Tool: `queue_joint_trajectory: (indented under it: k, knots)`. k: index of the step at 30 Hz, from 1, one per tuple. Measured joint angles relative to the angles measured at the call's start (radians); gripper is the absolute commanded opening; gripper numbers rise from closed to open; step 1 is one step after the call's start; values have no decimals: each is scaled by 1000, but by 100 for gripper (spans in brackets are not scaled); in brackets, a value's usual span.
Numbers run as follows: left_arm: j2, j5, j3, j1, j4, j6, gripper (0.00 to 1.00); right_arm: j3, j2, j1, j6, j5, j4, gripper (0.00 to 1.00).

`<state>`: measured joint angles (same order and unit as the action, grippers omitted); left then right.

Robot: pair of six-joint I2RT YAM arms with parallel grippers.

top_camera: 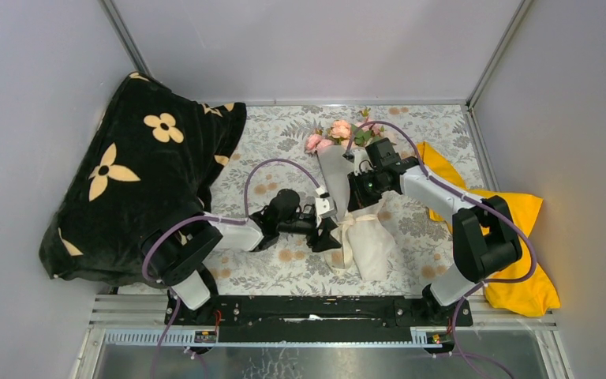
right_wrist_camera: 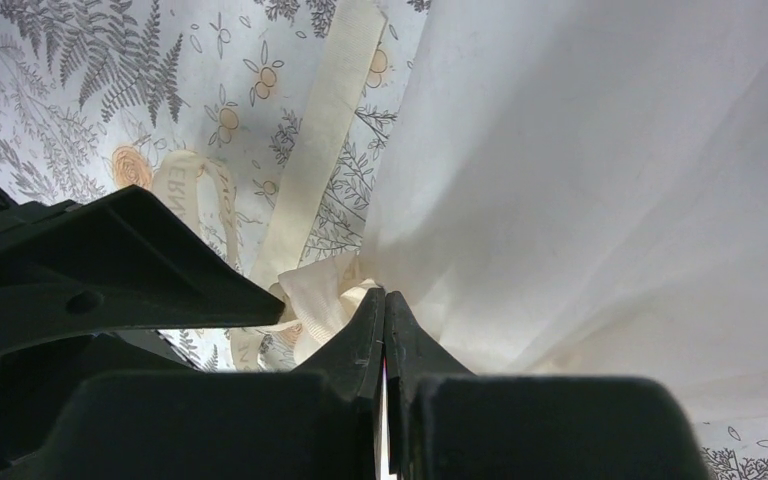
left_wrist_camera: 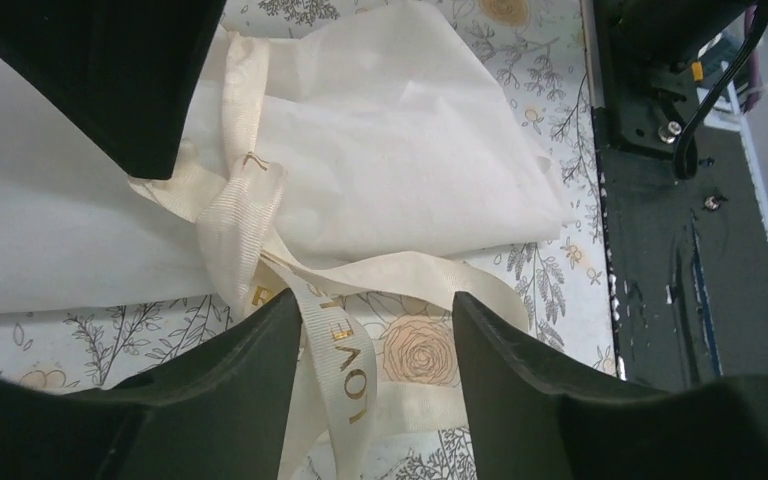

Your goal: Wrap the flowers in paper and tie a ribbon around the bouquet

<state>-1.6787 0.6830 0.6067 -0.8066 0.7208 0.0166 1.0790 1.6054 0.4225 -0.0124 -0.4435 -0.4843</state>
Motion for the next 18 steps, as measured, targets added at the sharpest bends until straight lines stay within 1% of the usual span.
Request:
queue_joint_trajectory:
  k: [4,11,13,16,18]
  knots:
    - [40,-5,30,0,-142,-132,75,-14,0,0,16,17,13,0]
    - [100,-89,164,25,-552,-465,92,-24,-7,-1,35,35,27,0]
    - [98,-113,185,40,-646,-530,94,-26,-12,-1,40,35,27,0]
    - [86,-147,212,53,-755,-603,95,-29,-19,-1,45,36,27,0]
    - [79,-167,227,58,-810,-646,90,-29,-22,-1,46,39,27,0]
